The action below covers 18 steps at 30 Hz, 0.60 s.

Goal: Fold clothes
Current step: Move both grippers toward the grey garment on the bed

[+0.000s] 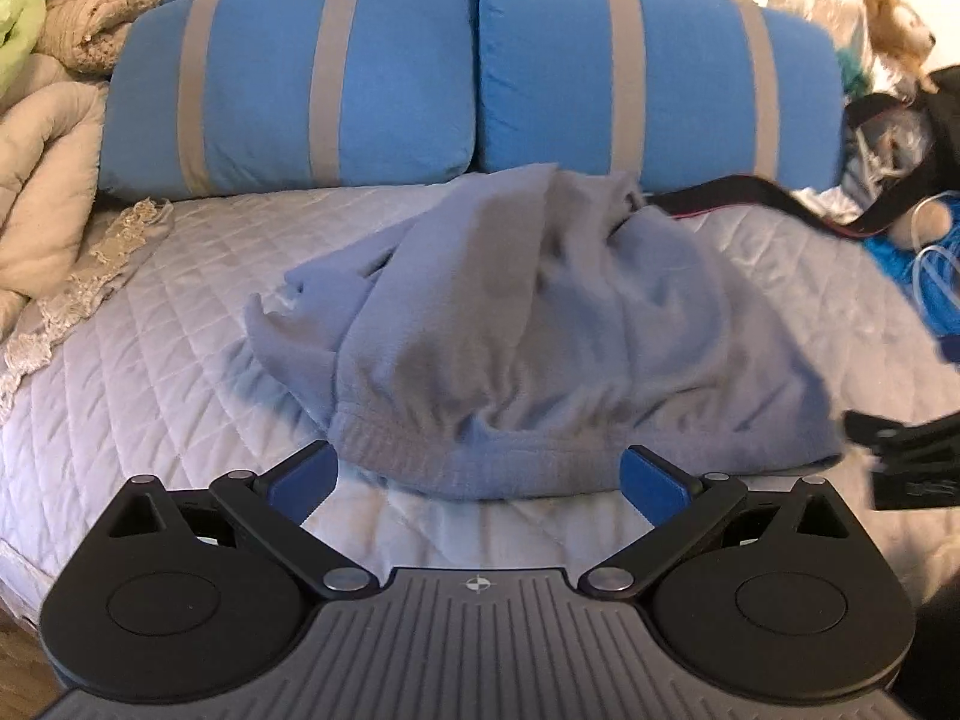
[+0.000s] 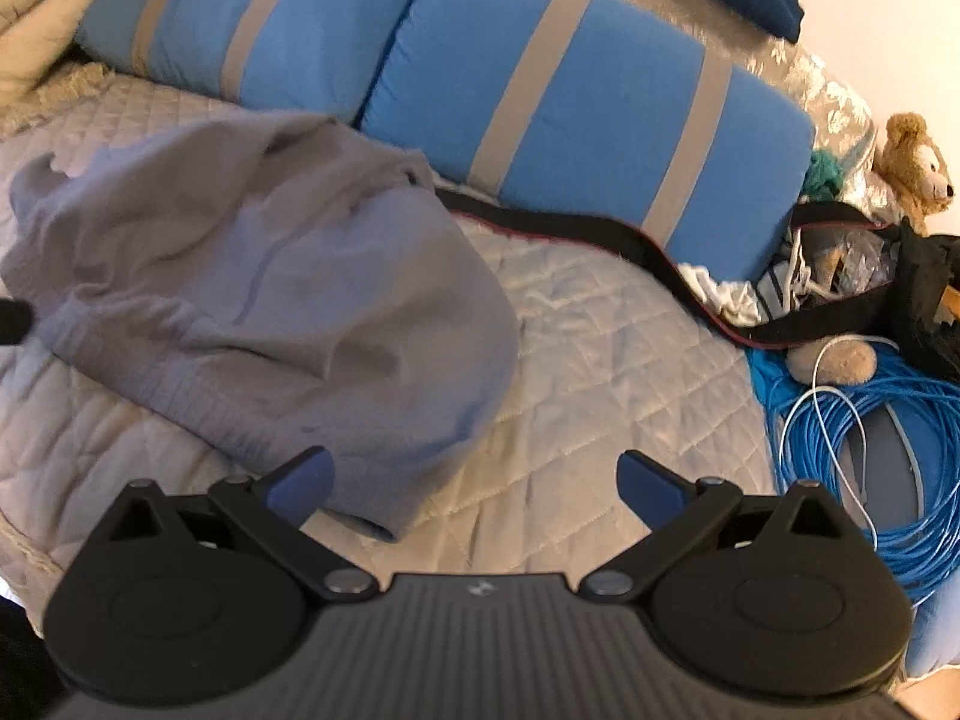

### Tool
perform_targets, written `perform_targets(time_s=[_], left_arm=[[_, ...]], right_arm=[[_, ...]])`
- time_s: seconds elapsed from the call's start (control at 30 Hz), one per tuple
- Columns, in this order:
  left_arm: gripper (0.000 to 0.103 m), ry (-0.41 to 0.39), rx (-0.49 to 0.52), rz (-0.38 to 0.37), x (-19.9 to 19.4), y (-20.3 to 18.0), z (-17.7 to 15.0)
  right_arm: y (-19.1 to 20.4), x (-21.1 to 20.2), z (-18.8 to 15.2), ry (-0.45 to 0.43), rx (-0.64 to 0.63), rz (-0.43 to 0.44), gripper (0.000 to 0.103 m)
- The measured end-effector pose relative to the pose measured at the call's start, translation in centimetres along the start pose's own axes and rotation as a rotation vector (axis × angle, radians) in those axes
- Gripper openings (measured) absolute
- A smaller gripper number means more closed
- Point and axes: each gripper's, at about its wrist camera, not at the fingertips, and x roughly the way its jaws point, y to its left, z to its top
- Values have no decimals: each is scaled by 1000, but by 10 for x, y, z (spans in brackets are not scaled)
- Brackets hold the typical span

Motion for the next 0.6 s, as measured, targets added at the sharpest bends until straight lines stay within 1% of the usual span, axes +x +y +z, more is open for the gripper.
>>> perform_targets(time_s=[0.07, 0.1, 0.17, 0.23, 0.3, 0.43, 0.5, 0.6], left_arm=[[103, -25, 20, -28, -5, -6, -2], [103, -36, 30, -32, -7, -7, -3], [103, -55, 37, -36, -7, -9, -2], [103, -67, 33, -46, -5, -9, 1], [103, -77, 17, -63, -5, -10, 2], [103, -108, 8, -132, -12, -15, 2], [103, -121, 12, -155, -15, -20, 2], [103, -132, 12, -169, -17, -22, 2]], right_arm=[[-3, 6, 0, 27, 9, 10, 103], [-5, 7, 1, 45, 33, 23, 103], [-7, 4, 1, 36, 69, 68, 103], [-3, -1, -1, 12, 62, 108, 103], [5, -4, -4, -13, 20, 108, 103], [22, -7, -11, -48, -91, 95, 103], [25, -9, -15, -61, -123, 102, 103], [26, -8, -19, -74, -153, 102, 103]])
